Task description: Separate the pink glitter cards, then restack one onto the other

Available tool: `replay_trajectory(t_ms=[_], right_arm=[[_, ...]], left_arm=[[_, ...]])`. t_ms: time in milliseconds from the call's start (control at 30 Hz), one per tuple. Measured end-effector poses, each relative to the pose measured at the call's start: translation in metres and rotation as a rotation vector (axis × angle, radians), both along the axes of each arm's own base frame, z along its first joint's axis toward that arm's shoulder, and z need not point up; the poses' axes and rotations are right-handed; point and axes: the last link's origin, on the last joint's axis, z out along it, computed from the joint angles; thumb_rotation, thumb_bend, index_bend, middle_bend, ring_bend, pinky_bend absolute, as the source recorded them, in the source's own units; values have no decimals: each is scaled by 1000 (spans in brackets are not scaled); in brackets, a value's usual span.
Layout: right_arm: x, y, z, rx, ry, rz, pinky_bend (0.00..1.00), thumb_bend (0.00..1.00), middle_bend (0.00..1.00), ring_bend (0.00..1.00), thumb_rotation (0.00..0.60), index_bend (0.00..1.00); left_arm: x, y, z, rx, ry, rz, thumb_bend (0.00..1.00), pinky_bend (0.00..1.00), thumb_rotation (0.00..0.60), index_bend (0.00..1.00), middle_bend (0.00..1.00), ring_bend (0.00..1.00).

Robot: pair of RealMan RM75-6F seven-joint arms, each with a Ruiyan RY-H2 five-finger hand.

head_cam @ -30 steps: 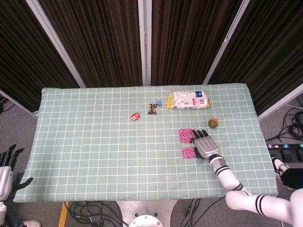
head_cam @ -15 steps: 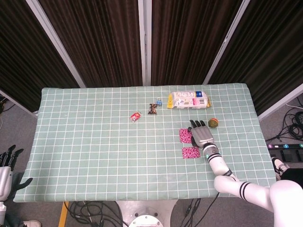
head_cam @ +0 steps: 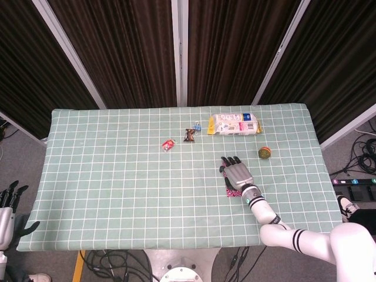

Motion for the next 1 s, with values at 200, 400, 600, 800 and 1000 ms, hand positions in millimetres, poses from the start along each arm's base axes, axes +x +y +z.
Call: replay_trajectory(t_ms=[200, 400, 600, 800, 1000], right_arm=[[-3, 1, 2, -2, 19, 4, 0, 616, 0, 0, 516, 278], [-10, 2, 7, -6, 42, -3, 0, 617, 0, 0, 510, 279], [-21, 3, 15, -21, 71, -14, 0, 617, 0, 0, 512, 278], [-38, 1, 27, -46, 106, -43, 0, 616, 0, 0, 518, 278], [-47, 0, 36, -60, 105, -68, 0, 617, 0, 0, 512, 279]], left_arm=[[-1, -1, 0, 2, -2, 1, 56, 138, 600, 197, 154, 132], [0, -2, 0, 5, -1, -2, 56, 137, 600, 197, 154, 133], [0, -2, 0, 3, -1, -1, 57, 137, 600, 197, 154, 132], [0, -2, 0, 5, 0, -5, 57, 137, 600, 197, 154, 132], [0, -2, -1, 4, -1, -4, 56, 138, 600, 197, 154, 133]])
